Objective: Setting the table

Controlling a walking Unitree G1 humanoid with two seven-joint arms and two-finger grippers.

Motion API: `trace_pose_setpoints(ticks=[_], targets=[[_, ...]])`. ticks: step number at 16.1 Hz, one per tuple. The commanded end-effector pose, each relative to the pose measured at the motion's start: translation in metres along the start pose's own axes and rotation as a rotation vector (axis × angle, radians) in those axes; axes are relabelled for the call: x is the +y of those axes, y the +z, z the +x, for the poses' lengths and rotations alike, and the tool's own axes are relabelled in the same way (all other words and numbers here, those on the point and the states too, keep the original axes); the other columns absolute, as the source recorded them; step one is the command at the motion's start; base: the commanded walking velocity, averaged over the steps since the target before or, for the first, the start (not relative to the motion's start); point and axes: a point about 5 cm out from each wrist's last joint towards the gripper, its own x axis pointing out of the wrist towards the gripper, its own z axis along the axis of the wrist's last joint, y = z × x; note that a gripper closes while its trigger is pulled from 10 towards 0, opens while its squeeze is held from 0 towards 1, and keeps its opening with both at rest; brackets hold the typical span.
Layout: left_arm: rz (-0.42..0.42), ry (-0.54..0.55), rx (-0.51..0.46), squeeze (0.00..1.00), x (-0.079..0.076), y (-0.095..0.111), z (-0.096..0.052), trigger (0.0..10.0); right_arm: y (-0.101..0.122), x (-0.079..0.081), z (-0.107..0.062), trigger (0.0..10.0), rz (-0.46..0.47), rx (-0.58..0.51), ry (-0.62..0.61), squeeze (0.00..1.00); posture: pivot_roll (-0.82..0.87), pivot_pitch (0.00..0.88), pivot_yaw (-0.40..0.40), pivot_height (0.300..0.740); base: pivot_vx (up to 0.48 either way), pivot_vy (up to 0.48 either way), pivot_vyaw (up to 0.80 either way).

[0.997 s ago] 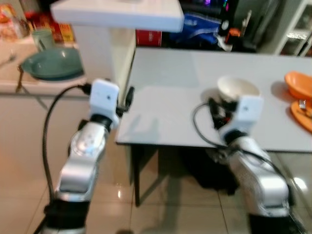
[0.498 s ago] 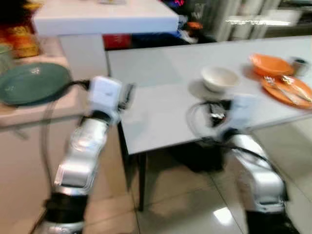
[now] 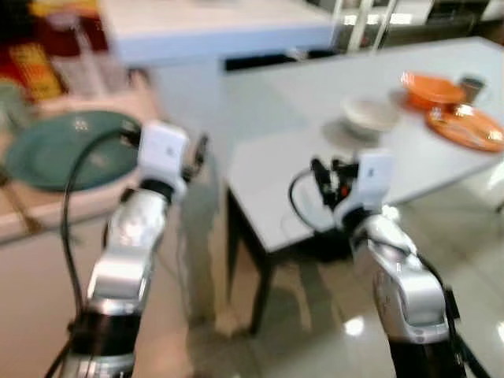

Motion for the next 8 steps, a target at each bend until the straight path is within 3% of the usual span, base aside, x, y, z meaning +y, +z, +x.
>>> trace_pose_setpoints(ticks=[1, 8], targets=[[-0.004, -0.028, -0.009, 0.00, -0.0081, 0.0025, 0.0026, 10.0, 0.0022, -0.0077, -0.0009, 10.0, -0.016, -0.008, -0.025, 0.00, 0.12, 0.000, -0.024, 0.740, 0.000, 0.480, 0.00], [0.006, -0.034, -0.015, 0.00, -0.0067, 0.0042, 0.0032, 10.0, 0.0005, -0.0060, -0.0007, 10.0, -0.008, -0.006, -0.024, 0.00, 0.13, 0.000, -0.014, 0.740, 0.000, 0.480, 0.00]])
